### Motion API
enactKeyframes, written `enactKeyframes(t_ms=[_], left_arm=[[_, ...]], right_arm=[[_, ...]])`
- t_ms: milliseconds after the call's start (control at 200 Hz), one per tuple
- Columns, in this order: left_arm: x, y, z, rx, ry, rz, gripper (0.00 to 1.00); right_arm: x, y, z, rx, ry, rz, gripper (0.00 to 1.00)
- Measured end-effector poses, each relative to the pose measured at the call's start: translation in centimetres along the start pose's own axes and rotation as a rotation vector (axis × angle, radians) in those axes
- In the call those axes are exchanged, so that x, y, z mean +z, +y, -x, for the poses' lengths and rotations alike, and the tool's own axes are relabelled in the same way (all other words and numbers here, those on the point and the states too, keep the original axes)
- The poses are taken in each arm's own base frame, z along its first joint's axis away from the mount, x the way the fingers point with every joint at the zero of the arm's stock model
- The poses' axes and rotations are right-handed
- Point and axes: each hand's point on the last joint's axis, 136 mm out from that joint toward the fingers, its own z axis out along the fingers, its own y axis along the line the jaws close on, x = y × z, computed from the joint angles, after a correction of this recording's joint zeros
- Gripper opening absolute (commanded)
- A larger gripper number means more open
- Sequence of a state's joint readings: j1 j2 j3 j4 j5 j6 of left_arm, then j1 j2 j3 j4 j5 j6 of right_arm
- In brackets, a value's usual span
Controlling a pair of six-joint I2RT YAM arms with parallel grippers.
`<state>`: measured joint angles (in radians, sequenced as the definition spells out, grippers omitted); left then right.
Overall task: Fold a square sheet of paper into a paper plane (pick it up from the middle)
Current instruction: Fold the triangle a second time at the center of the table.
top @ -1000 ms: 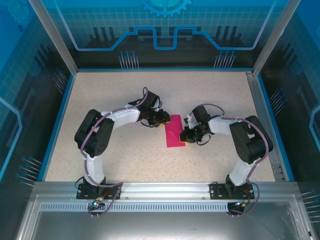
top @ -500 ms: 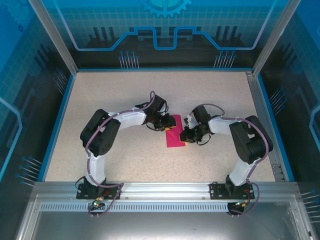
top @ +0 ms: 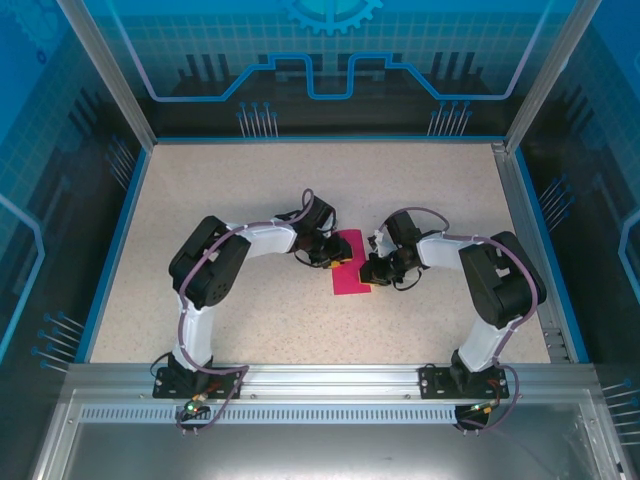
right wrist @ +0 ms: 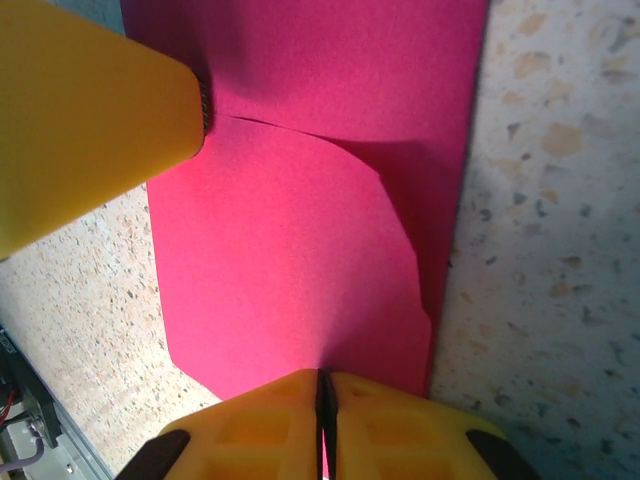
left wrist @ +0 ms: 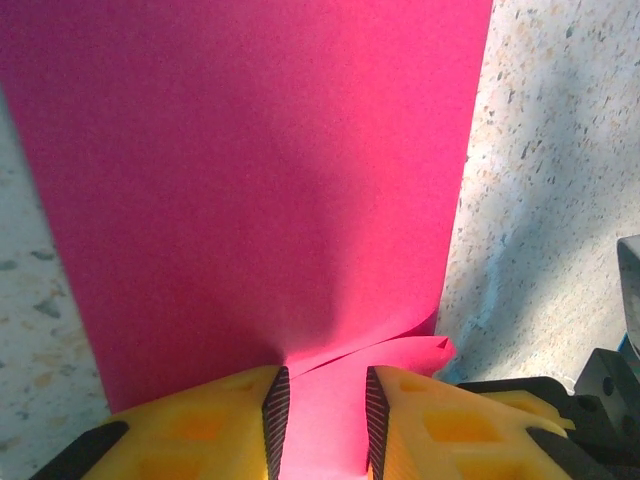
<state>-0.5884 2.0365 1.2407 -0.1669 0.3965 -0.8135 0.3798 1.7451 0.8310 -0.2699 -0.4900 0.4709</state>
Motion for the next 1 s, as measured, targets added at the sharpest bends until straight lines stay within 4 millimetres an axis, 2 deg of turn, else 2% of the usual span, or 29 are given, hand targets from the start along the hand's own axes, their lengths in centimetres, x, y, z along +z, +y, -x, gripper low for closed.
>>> enactKeyframes(t_ms=[160, 380, 590, 655, 775, 1000], left_arm=[[0.0, 0.1, 0.1, 0.000, -0.003, 0.003, 0.30], [0.0, 0.1, 0.1, 0.000, -0.006, 0.006, 0.30], [0.0, 0.1, 0.1, -0.001, -0.005, 0.007, 0.30], [0.0, 0.1, 0.1, 0.000, -0.006, 0.007, 0.30], [0.0, 0.1, 0.1, 0.000, -0.006, 0.007, 0.30], [0.0, 0.2, 0.1, -0.001, -0.007, 0.009, 0.29]], right_arm=[[-0.4, 0.2, 0.1, 0.002, -0.011, -0.001, 0.18], [-1.6, 1.6, 0.2, -0.021, -0.039, 0.020, 0.19], [-0.9, 3.3, 1.0, -0.060, -0.027, 0.040, 0.17], [-0.3, 3.1, 1.1, -0.059, -0.017, 0.031, 0.16], [1.0, 1.4, 0.6, -0.027, 0.017, -0.013, 0.15], [1.0, 1.3, 0.4, -0.035, 0.000, 0.000, 0.16]])
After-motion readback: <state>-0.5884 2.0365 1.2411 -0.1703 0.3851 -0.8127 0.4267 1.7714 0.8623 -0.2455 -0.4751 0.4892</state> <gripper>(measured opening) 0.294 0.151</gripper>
